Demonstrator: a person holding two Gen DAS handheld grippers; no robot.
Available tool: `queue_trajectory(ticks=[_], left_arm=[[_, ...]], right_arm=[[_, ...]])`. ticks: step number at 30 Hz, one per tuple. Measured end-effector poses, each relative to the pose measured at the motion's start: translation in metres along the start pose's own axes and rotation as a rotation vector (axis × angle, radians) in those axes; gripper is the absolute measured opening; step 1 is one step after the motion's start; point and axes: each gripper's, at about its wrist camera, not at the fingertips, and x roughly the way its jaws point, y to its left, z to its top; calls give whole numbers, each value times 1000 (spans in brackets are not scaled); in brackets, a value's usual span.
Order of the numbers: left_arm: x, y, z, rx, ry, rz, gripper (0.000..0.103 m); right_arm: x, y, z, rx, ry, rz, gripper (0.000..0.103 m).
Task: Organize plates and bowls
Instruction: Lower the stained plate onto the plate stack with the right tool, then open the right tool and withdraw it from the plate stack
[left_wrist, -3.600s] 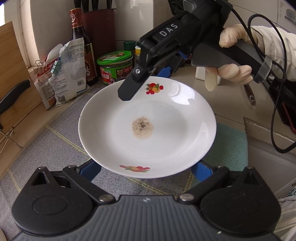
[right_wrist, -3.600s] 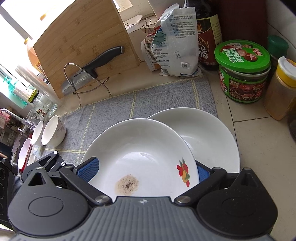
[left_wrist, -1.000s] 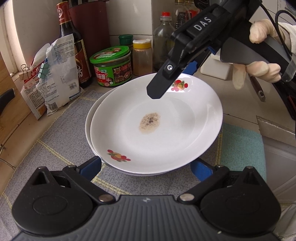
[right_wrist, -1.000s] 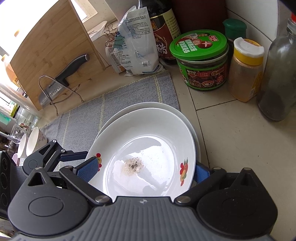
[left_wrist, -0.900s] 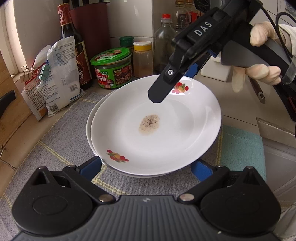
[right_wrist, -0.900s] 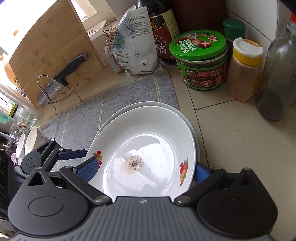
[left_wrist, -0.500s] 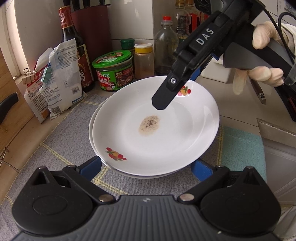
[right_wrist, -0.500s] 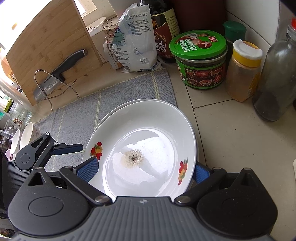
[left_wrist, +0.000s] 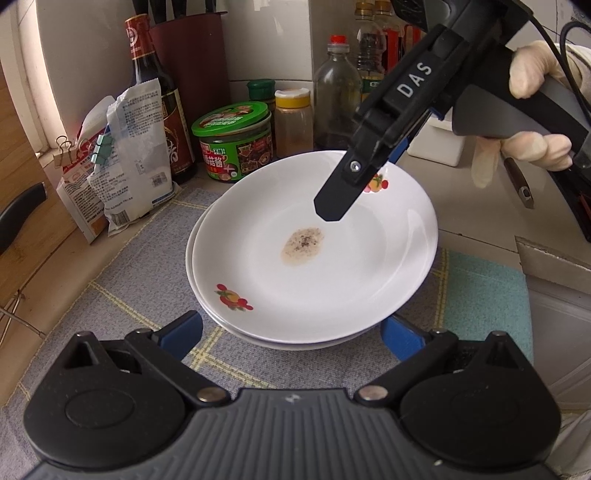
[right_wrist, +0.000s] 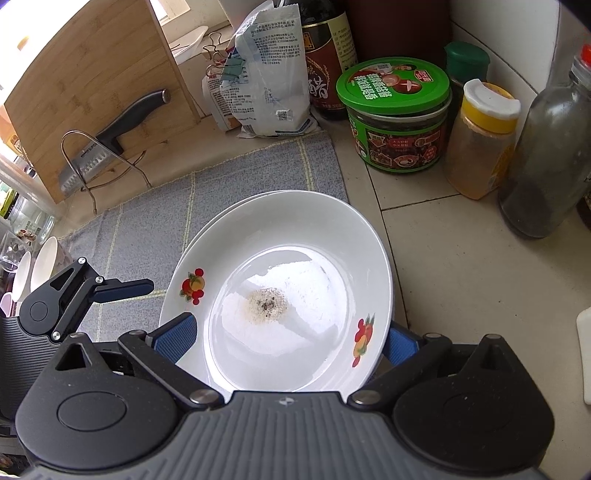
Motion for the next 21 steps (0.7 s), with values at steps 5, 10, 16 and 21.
queue_trajectory(ticks=[5, 10, 16, 21], left_arm=[[-3, 0, -2, -8, -1, 9, 102], [-7, -1, -3, -15, -5, 14, 102], [-11, -3, -4, -18, -12, 31, 102], [-14, -2, -6, -32, -14, 44, 102]], right_arm=[[-2, 1, -2, -8, 1, -9, 103], [-6, 2, -2, -13, -6, -19, 103], [-10, 3, -5, -15, -11, -35, 103], [-12, 3, -8, -6, -19, -46, 103]])
